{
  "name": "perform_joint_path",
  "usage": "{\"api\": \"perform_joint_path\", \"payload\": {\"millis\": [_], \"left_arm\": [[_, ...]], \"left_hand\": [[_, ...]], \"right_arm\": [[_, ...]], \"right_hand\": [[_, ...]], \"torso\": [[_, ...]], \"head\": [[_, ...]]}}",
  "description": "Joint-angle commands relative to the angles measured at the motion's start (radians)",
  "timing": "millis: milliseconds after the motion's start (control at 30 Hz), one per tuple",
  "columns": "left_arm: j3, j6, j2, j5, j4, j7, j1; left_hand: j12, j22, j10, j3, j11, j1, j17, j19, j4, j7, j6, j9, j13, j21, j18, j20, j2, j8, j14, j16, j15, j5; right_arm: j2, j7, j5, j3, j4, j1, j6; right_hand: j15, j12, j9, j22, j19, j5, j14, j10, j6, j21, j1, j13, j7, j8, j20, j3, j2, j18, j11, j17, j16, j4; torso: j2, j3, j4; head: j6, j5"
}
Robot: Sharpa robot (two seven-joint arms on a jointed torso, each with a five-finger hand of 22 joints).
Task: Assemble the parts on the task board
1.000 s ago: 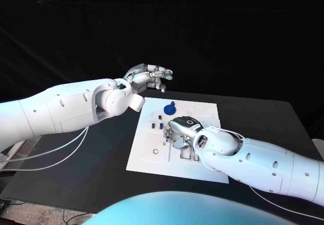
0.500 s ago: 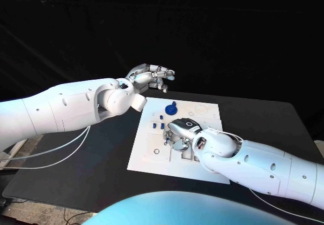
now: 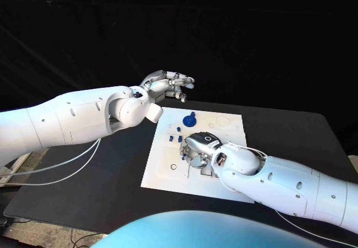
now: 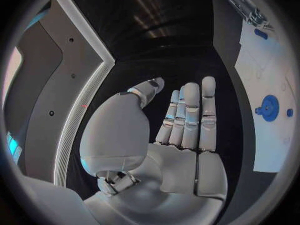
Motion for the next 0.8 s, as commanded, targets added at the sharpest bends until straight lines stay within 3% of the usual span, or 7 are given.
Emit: {"api": "perform_joint_path", "payload": {"millis": [33, 400, 700, 800], "left_arm": [[0.001, 0.015, 0.002, -0.001, 0.000, 0.003, 0.001], [0.001, 0.015, 0.003, -0.001, -0.001, 0.002, 0.001], [0.001, 0.016, 0.004, -0.001, -0.002, 0.000, 0.001], [0.001, 0.017, 0.004, -0.001, -0.002, 0.000, 0.001]], "left_hand": [[0.005, -0.001, -0.007, -0.003, 0.002, 0.002, -0.001, 0.006, 0.002, 0.000, -0.005, -0.001, 0.001, -0.005, 0.009, -0.002, 0.003, 0.003, -0.008, -0.002, 0.002, 0.005], [0.005, -0.001, -0.007, -0.003, 0.002, 0.002, -0.001, 0.006, 0.002, 0.000, -0.005, -0.001, 0.001, -0.005, 0.009, -0.002, 0.003, 0.003, -0.008, -0.002, 0.002, 0.005], [0.007, -0.001, -0.010, -0.003, 0.002, 0.002, -0.002, 0.007, 0.003, 0.000, -0.006, -0.001, 0.002, -0.006, 0.009, -0.002, 0.003, 0.005, -0.009, -0.001, 0.003, 0.006], [0.007, -0.001, -0.010, -0.003, 0.002, 0.002, -0.002, 0.007, 0.003, 0.000, -0.006, -0.001, 0.002, -0.006, 0.009, -0.002, 0.003, 0.005, -0.009, -0.001, 0.003, 0.006]], "right_arm": [[0.002, 0.001, -0.014, -0.001, -0.002, -0.001, 0.020], [0.013, -0.004, -0.015, -0.004, -0.018, -0.002, 0.050], [0.022, 0.009, -0.004, -0.009, -0.032, -0.004, 0.064], [0.022, 0.011, -0.003, -0.009, -0.032, -0.004, 0.061]], "right_hand": [[-0.006, 0.001, 0.001, 0.002, 0.005, 0.006, 0.041, 0.023, 0.008, 0.003, 0.004, 0.000, 0.001, 0.003, -0.004, 0.007, 0.008, -0.014, -0.022, 0.002, 0.006, 0.000], [-0.005, -0.003, 0.003, 0.000, 0.003, 0.006, 0.042, 0.021, 0.005, -0.001, 0.000, 0.001, 0.002, 0.002, -0.003, 0.008, 0.006, -0.013, -0.021, 0.005, 0.009, 0.001], [0.009, -0.021, 0.012, 0.000, -0.007, 0.021, 0.037, -0.028, -0.032, -0.013, -0.050, 0.001, 0.011, -0.012, 0.009, -0.036, -0.037, -0.012, -0.006, -0.004, 0.014, 0.018], [0.009, -0.020, 0.012, 0.001, -0.007, 0.024, 0.037, -0.032, -0.033, -0.013, -0.052, 0.000, 0.011, -0.013, 0.010, -0.041, -0.041, -0.012, -0.005, -0.005, 0.015, 0.019]], "torso": [[0.000, -0.0006, -0.0004], [0.000, -0.0005, 0.0001], [0.000, -0.0001, -0.0008], [0.000, -0.0001, -0.0013]], "head": [[0.000, 0.001], [0.000, 0.000], [0.000, 0.001], [0.000, 0.000]]}}
